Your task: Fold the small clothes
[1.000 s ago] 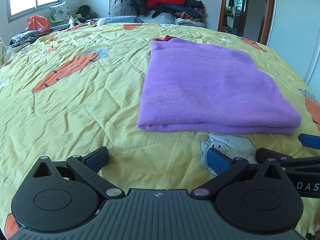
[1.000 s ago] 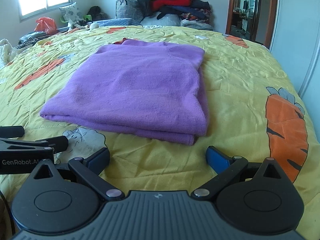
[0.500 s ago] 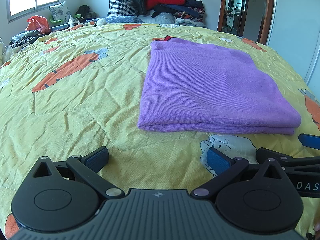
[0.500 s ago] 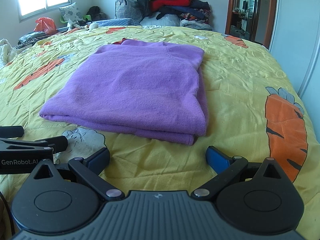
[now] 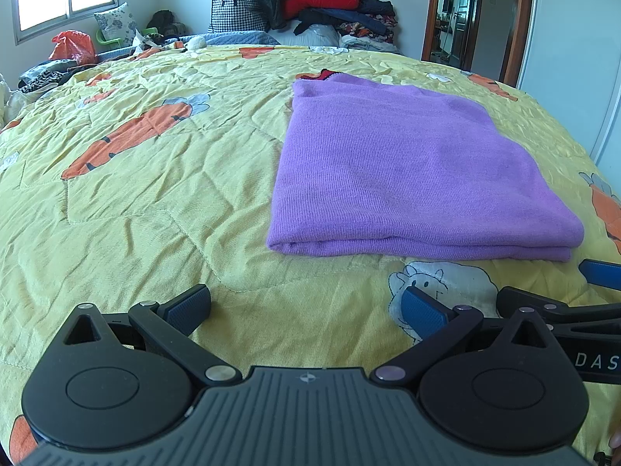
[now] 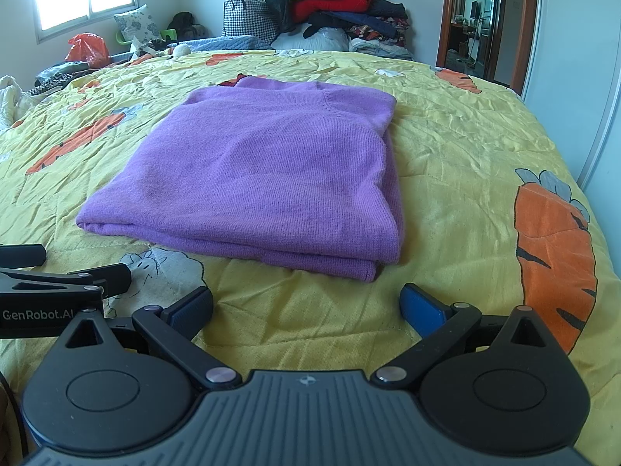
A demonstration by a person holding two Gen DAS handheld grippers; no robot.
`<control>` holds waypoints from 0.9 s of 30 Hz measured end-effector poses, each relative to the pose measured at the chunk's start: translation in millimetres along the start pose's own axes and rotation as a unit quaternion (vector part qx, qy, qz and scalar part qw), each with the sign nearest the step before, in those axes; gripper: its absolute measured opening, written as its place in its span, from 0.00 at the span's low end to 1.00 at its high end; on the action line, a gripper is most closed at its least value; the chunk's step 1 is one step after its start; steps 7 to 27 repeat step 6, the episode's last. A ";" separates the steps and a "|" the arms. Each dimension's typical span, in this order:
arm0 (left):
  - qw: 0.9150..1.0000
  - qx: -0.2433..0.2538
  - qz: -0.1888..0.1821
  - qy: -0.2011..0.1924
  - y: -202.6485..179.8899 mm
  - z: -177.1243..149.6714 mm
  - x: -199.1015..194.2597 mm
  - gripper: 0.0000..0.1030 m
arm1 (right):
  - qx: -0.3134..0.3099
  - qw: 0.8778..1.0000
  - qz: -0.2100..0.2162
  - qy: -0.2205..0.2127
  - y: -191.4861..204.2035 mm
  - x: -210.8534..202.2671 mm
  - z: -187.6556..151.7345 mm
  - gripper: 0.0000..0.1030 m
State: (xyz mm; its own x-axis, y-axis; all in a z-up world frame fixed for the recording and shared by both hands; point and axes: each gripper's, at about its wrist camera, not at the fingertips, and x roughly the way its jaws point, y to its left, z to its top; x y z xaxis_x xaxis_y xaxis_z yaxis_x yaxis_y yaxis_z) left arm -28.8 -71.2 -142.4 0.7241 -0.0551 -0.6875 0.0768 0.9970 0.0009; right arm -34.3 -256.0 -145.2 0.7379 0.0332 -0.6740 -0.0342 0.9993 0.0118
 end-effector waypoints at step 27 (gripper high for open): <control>1.000 0.000 0.000 -0.002 0.4 -0.1 0.1 1.00 | -0.001 1.000 -0.001 0.000 0.0 0.2 0.0 1.00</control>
